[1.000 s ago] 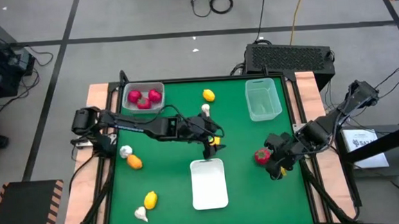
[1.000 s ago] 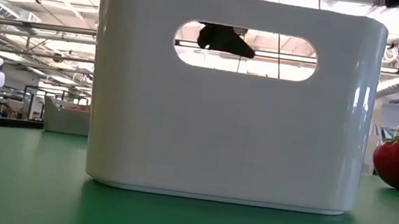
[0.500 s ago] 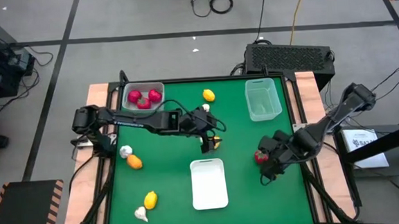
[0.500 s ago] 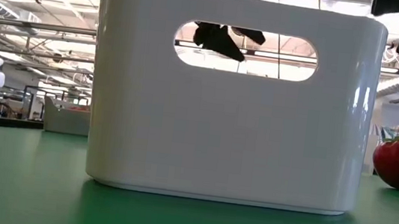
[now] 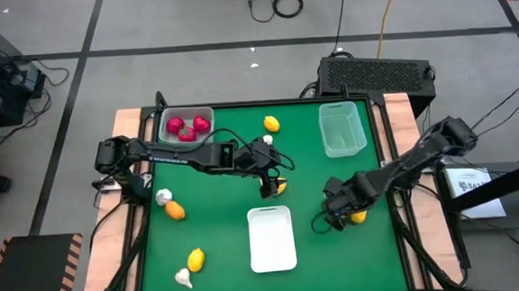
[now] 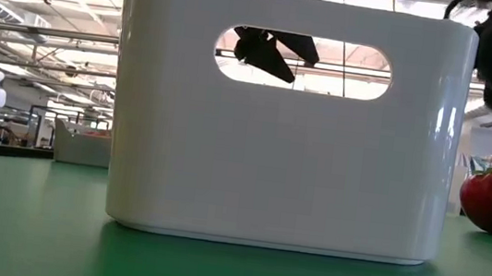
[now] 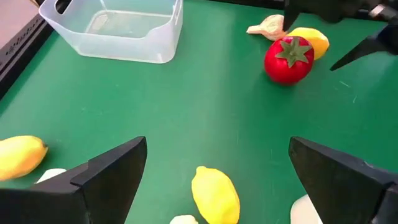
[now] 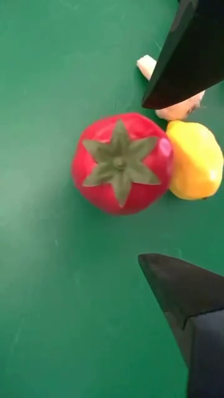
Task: Sort produce into baskets
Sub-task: Put the tomato into the gray bin
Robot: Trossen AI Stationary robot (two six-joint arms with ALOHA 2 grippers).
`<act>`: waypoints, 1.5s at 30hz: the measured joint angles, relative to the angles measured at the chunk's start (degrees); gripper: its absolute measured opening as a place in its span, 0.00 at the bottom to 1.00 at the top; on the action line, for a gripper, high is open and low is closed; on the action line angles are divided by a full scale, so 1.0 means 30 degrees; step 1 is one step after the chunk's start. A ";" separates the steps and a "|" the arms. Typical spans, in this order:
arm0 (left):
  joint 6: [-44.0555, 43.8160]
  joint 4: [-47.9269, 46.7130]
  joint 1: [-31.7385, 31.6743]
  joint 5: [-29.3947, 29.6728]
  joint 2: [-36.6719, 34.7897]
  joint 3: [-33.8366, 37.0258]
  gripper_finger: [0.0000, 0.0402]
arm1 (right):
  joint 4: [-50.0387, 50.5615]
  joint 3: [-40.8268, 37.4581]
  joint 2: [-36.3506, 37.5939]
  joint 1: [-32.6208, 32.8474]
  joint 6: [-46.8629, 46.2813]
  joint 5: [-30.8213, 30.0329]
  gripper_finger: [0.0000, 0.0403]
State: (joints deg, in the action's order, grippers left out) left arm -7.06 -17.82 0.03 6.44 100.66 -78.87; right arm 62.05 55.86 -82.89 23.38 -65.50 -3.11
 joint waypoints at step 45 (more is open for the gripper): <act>-0.0527 -0.6670 -0.2537 0.2961 -0.6087 0.0044 0.99 | -0.3201 -0.2583 -0.1375 -0.2443 0.0104 0.3078 0.68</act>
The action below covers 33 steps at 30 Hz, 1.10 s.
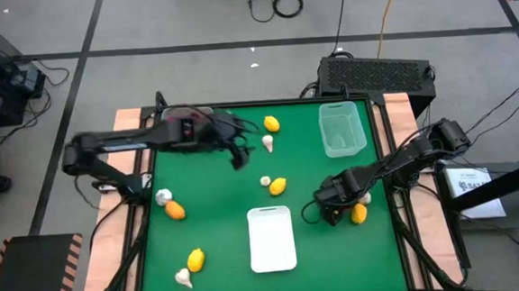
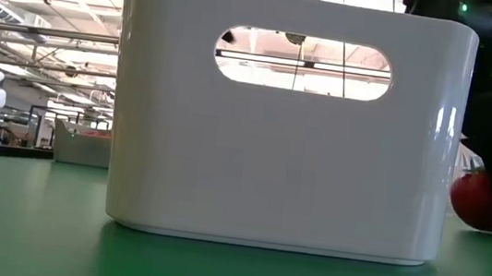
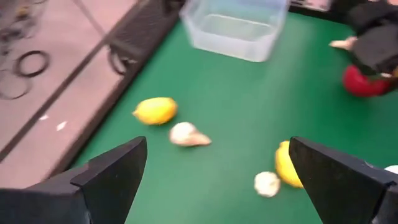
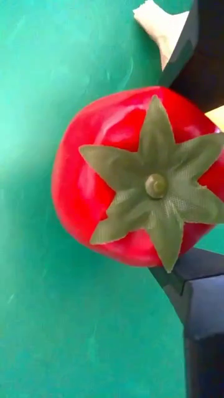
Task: Sort produce into baskets
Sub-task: Put the tomato into the gray bin
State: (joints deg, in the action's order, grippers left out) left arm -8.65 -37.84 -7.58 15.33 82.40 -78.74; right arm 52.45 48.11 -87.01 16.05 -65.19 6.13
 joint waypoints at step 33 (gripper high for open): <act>-0.3769 -0.4989 -0.7820 0.1601 -0.8044 1.0538 0.99 | -1.2758 1.6320 -0.9389 -1.0915 0.8968 0.2692 0.69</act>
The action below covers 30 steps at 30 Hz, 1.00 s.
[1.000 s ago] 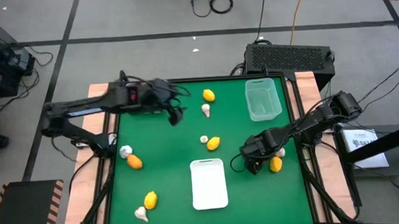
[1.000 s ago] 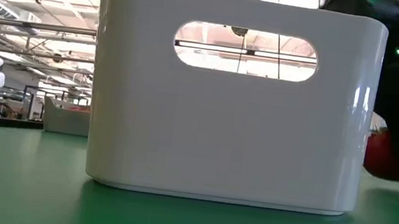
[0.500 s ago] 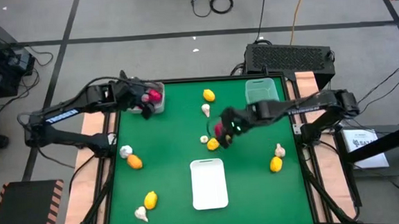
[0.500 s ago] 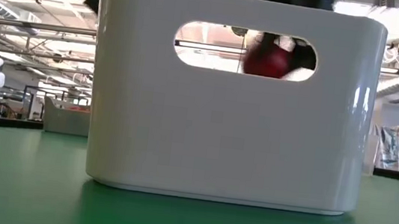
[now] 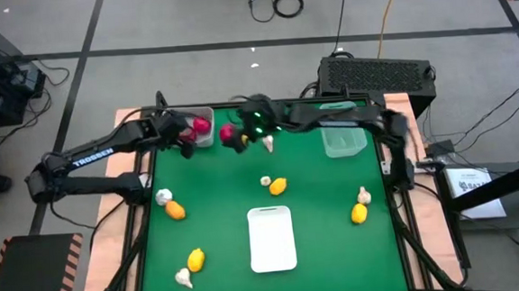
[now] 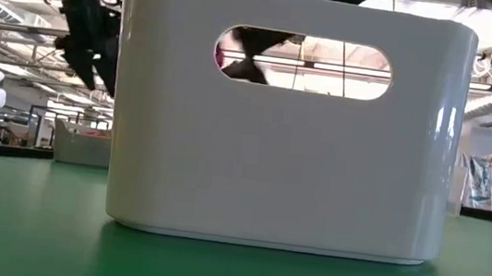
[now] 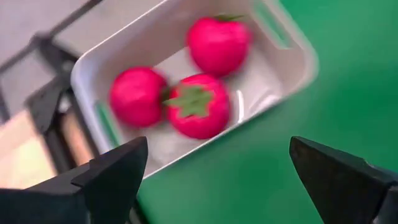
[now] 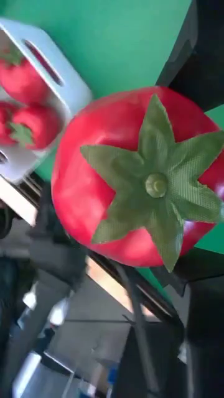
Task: Sort produce into baskets
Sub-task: Put the tomato into the gray bin
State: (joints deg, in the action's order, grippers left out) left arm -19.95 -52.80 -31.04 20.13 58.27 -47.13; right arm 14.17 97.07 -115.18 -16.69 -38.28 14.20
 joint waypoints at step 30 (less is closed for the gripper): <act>-0.1047 -0.2103 -0.3164 0.0541 -0.3485 -0.0003 0.99 | -0.2229 1.2193 -1.0395 -0.1295 0.0264 0.0312 0.78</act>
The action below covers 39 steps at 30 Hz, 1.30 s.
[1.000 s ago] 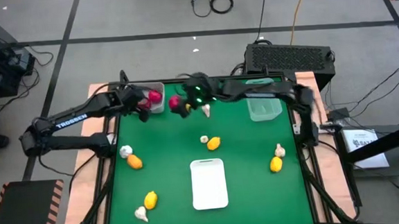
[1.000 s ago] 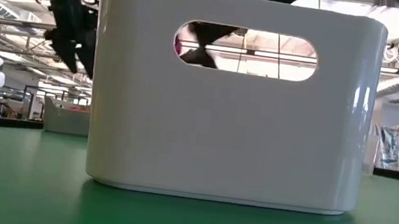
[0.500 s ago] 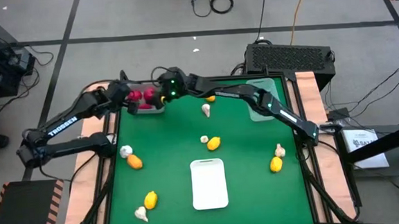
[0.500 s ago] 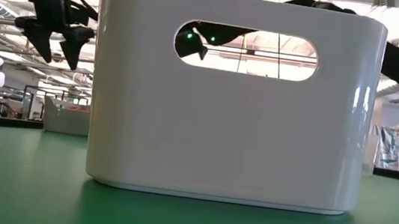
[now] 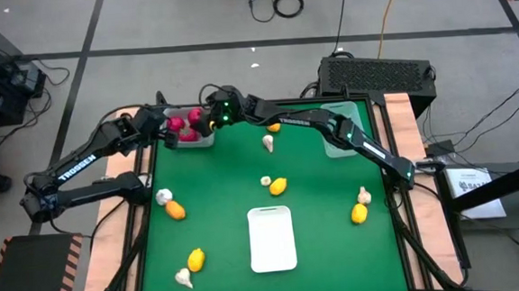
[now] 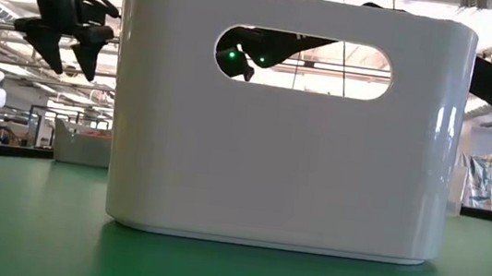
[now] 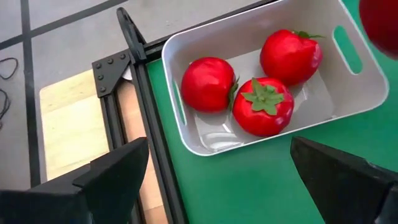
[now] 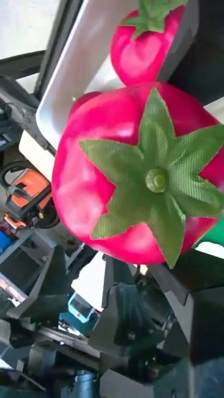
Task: Sort produce into baskets
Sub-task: Put the tomato into the gray bin, then put the center garlic into the white bin
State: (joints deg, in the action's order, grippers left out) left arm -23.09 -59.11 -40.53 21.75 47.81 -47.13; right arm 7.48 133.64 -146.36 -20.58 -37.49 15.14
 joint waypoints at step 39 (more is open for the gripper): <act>-0.0206 0.1867 0.0067 -0.3474 0.0015 -0.0007 0.99 | 0.7291 0.0000 0.3545 -0.1408 0.0699 0.5875 0.83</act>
State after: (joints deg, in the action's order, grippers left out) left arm -23.71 -53.51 -40.33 11.33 47.86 -47.16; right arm 29.36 133.64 -135.73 -24.80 -35.39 32.76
